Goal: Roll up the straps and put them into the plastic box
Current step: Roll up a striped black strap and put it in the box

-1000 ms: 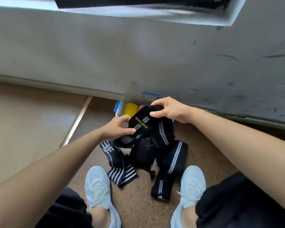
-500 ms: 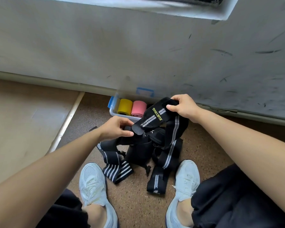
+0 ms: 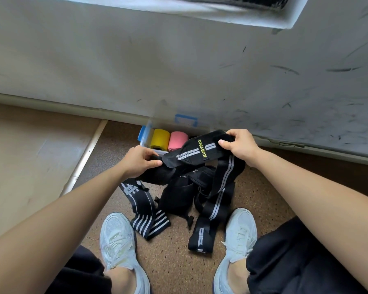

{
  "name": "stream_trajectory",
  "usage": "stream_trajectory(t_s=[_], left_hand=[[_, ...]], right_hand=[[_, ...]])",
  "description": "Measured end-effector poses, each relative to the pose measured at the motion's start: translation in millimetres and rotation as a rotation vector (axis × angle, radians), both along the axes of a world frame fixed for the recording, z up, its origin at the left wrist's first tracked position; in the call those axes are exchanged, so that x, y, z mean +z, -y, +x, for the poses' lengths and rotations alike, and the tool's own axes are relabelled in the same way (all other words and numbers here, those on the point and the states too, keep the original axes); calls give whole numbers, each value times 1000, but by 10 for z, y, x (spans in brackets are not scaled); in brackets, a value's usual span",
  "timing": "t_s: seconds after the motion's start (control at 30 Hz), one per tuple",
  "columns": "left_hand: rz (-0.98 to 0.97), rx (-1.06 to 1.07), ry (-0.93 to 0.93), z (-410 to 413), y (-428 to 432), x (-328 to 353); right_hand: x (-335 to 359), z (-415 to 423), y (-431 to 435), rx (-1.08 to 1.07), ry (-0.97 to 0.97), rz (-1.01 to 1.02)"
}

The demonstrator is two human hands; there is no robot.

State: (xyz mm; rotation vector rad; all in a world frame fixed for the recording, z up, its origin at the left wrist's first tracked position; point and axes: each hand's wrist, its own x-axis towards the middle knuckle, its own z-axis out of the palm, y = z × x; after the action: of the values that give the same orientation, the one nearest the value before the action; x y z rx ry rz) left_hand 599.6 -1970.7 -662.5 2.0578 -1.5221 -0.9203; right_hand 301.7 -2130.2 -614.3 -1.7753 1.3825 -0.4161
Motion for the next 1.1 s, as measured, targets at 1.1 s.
stream_trajectory(t_s=[1.1], left_hand=[[-273,39,-287,-1004,170,604]], right_hand=[[560,463,-148,-343,717,527]])
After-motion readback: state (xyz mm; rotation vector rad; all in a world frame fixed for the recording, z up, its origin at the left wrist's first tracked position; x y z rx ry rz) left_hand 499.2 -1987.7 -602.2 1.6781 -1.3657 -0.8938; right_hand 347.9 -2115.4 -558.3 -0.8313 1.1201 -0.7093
